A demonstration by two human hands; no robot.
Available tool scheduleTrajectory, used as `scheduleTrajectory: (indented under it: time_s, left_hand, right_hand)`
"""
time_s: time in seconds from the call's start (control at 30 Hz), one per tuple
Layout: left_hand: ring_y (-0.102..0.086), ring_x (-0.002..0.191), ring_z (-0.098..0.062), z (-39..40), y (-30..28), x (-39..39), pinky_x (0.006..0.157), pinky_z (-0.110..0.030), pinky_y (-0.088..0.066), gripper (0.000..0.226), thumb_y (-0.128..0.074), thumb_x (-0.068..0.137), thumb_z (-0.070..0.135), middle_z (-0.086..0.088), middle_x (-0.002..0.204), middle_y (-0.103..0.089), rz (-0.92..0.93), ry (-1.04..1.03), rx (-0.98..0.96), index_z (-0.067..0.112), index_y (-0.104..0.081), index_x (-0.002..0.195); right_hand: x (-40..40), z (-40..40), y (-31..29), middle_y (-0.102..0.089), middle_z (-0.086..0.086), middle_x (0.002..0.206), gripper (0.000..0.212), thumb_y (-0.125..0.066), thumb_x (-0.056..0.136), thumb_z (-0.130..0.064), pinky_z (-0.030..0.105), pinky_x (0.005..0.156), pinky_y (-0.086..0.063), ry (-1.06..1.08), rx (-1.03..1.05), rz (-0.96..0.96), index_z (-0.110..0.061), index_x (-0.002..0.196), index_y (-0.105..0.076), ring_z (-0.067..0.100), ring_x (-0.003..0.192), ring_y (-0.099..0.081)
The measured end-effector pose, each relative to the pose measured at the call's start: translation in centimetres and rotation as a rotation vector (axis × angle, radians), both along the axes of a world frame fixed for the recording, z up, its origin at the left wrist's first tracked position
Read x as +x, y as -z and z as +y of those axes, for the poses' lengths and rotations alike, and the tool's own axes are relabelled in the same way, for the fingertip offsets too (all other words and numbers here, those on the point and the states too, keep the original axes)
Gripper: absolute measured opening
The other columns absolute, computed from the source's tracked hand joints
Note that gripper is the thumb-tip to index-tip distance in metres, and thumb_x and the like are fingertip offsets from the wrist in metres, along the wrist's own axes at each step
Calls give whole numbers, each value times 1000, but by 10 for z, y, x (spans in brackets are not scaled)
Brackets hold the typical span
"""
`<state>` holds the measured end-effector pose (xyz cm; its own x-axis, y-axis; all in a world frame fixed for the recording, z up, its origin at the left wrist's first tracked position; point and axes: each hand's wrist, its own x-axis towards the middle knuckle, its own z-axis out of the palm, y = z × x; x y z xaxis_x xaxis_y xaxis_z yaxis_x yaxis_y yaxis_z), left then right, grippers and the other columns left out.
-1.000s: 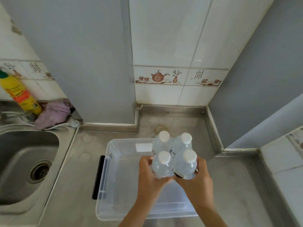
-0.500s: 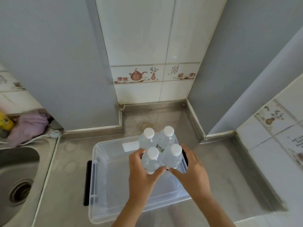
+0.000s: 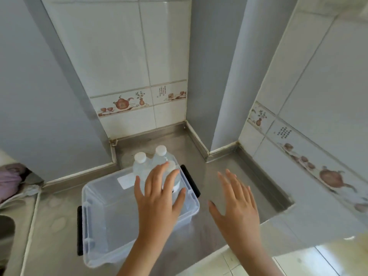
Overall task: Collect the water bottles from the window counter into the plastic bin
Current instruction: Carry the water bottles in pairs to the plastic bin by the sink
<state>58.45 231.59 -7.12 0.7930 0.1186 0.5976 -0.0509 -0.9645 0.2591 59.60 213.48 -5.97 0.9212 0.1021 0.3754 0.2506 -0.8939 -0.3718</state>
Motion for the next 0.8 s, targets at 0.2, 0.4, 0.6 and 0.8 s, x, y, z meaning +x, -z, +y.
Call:
scheduleTrajectory:
  time_s: [0.2,0.4,0.6,0.8]
  left_hand:
    - [-56,128,-24,-77,-14,-23,109,-62,-25,50,-42,93,50,-2,139,-60,101,169,91,23,-64,130]
    - [-55,130,-21,-165,-13,-81,108,-63,-27,53,-46,92,53,0,143,-57,210,376,105,25,-60,134]
    - [-54,132,-26,-250,-14,-135,104,-67,-34,60,-36,91,55,-4,144,-57,297,576,156,23,-59,136]
    - [-44,137,-20,-353,-12,-168,110,-60,-26,57,-40,91,54,1,147,-53,285,853,208,26,-56,138]
  right_hand:
    - [-60,-77,-3,-47,7,146,73,-77,74,-37,53,106,-39,194,-10,38,-21,139,-46,29,132,-47]
    - [-144,-156,3,-45,6,148,58,-50,89,-47,49,110,-34,365,7,25,-23,141,-42,24,137,-38]
    - [-232,-231,2,-44,4,149,55,-36,92,-46,47,111,-30,572,21,26,-22,141,-43,23,139,-38]
    - [-302,-303,-2,-48,5,146,55,-37,90,-46,49,108,-35,845,5,23,-20,138,-46,25,136,-40]
